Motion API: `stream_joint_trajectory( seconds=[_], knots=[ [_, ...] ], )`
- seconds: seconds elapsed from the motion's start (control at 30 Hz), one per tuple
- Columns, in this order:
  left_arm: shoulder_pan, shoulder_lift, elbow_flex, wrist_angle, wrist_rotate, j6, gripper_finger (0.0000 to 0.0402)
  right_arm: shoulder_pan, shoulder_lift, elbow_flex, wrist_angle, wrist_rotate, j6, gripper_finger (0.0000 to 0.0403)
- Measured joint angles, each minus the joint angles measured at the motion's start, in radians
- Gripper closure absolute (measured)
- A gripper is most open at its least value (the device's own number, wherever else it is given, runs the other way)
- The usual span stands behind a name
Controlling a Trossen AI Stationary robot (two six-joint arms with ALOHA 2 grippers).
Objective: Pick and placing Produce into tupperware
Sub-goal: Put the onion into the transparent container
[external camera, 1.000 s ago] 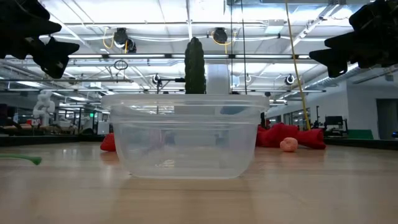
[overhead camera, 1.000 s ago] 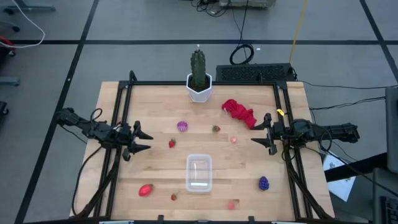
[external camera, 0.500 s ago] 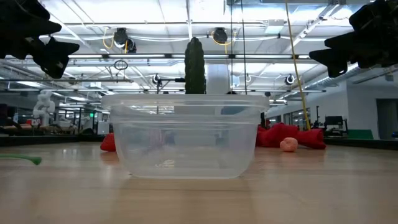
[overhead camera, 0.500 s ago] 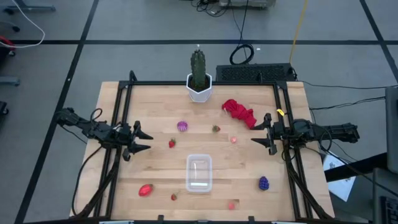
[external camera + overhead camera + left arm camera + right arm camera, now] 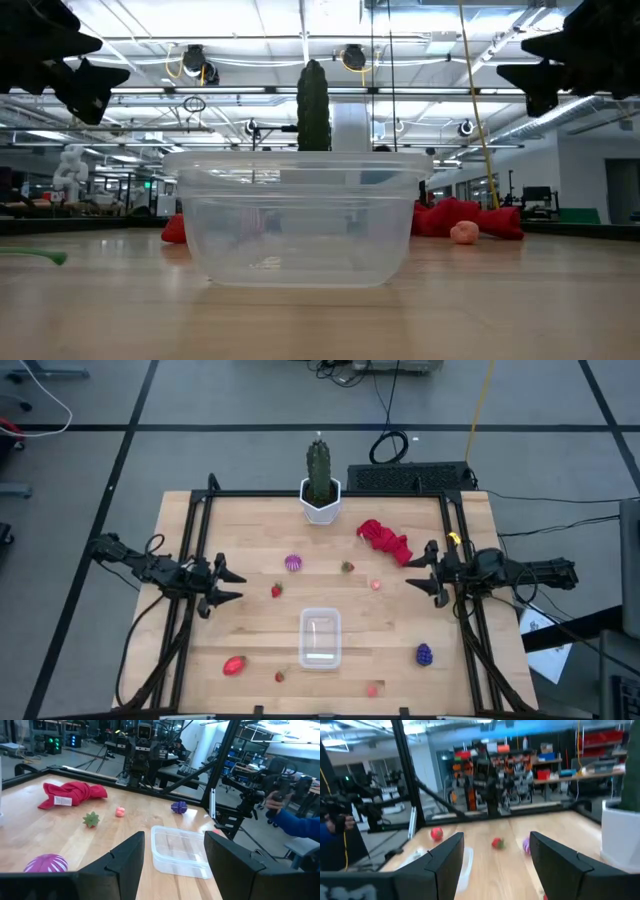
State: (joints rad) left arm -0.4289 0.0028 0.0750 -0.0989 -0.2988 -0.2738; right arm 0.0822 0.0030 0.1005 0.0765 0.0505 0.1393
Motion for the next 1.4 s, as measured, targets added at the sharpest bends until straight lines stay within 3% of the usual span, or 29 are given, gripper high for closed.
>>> stream_joint_trajectory(
  seconds=[0.33,0.57,0.73,0.93,1.03,1.17,1.4],
  knots=[
    [0.000,0.000,0.000,0.117,0.014,-0.050,0.0190,0.000,0.011,0.000,0.193,0.001,-0.080,0.0183],
    [0.000,0.000,0.000,0.128,0.010,-0.143,0.0190,0.000,0.146,0.034,0.203,0.093,-0.140,0.0183],
    [0.000,0.000,0.000,0.214,0.009,-0.164,0.0190,0.000,0.334,0.167,0.181,0.135,-0.216,0.0183],
    [0.000,0.022,0.070,0.254,0.009,-0.003,0.0190,0.000,0.602,0.465,-0.053,0.136,-0.293,0.0183],
    [0.000,0.076,0.142,0.230,0.009,0.062,0.0190,0.000,0.712,0.615,-0.183,0.136,-0.318,0.0183],
    [0.000,0.207,0.298,0.073,-0.050,0.083,0.0190,0.000,0.804,0.762,-0.300,0.136,-0.320,0.0183],
    [0.000,0.574,0.599,-0.224,-0.199,0.002,0.0190,0.000,0.843,0.832,-0.345,0.171,-0.332,0.0183]
  ],
)
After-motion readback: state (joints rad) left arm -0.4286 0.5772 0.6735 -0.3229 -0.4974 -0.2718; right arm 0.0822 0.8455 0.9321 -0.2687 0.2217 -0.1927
